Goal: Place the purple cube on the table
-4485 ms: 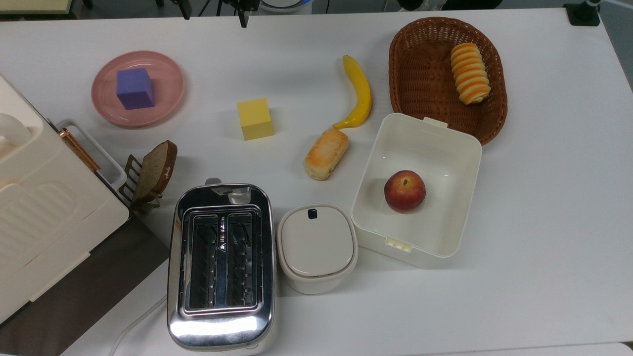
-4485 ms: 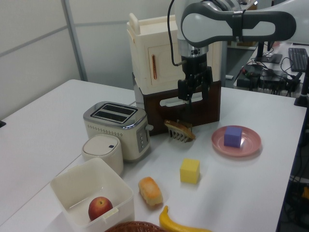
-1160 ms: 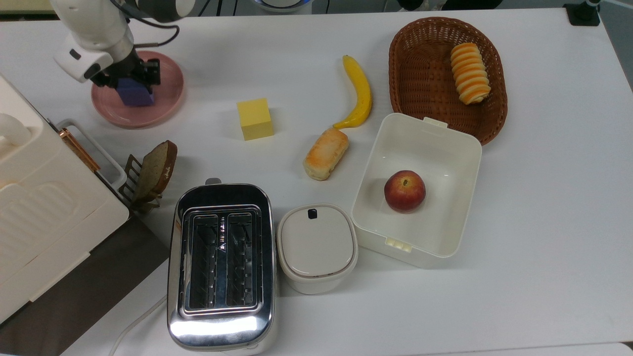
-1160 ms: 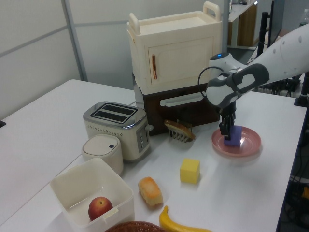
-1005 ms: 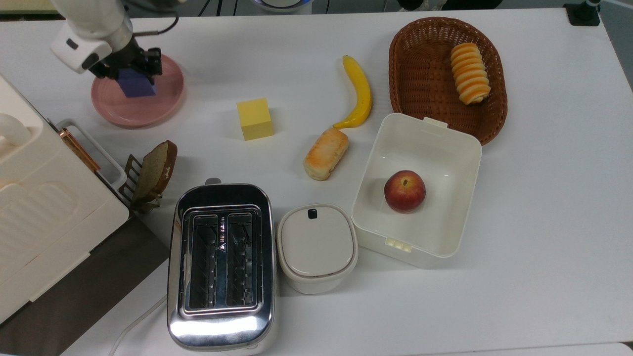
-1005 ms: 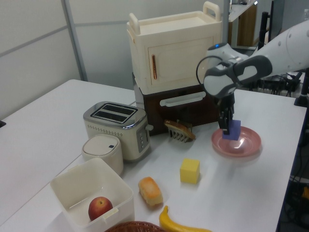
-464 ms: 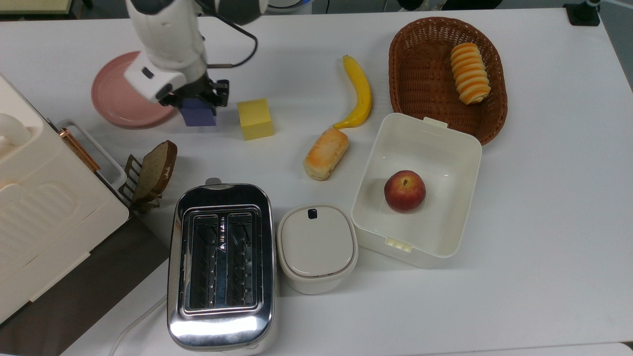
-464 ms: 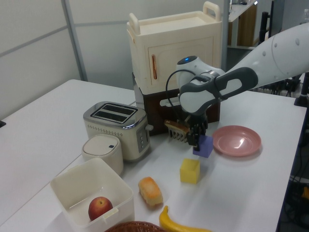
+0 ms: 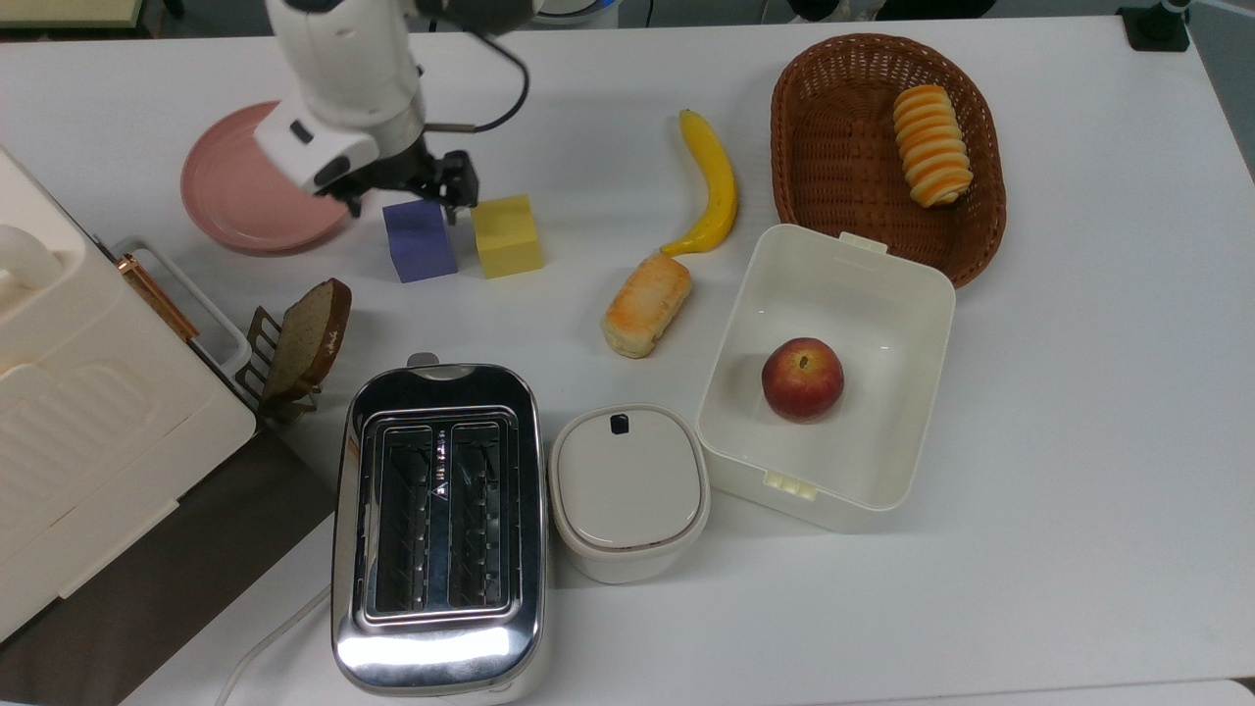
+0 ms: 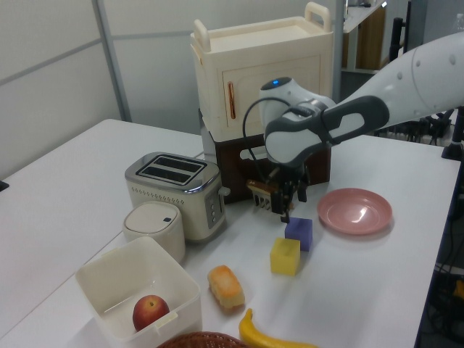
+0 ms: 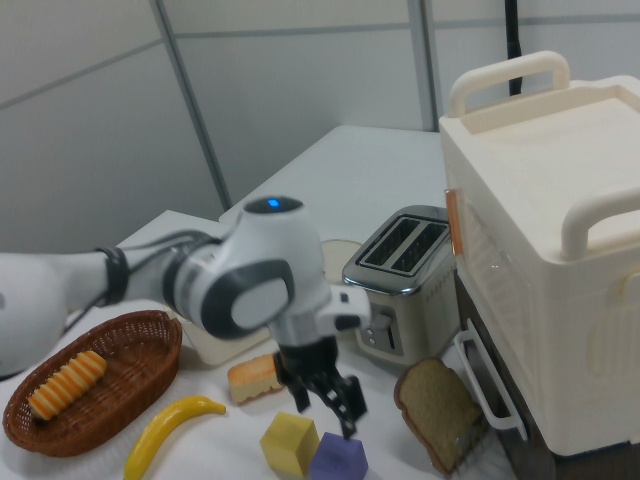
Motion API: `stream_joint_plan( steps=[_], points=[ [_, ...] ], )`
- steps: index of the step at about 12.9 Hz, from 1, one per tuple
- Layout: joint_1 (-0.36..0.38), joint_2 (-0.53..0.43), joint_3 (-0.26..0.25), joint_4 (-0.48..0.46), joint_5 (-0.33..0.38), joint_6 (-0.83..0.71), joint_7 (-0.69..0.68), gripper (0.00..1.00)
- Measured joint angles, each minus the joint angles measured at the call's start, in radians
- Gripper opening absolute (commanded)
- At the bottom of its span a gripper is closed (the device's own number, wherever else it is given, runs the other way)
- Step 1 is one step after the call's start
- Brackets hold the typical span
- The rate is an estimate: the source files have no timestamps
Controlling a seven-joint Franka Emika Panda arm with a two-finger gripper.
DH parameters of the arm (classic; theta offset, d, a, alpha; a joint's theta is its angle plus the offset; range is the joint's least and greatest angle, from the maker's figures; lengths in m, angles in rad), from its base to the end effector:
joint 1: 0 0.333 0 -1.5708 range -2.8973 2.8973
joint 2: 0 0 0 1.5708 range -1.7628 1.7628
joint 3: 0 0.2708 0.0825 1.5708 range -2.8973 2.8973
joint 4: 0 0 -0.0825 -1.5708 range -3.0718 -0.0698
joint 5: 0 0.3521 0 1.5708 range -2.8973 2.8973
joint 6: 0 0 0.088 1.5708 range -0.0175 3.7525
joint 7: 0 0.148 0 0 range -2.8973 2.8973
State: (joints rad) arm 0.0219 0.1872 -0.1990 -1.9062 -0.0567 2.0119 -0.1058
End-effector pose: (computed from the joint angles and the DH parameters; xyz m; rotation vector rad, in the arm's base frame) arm 0.5442 -0.1013 0.3271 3.0625 -0.0660 -0.1376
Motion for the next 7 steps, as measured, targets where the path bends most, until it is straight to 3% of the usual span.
stream_joint_plan(
  steps=[4,7],
  points=[
    [0.009,-0.112,0.129,0.173,-0.036,-0.332,0.163,1.0],
    [-0.017,-0.172,0.155,0.221,-0.023,-0.397,0.17,1.0]
  ],
)
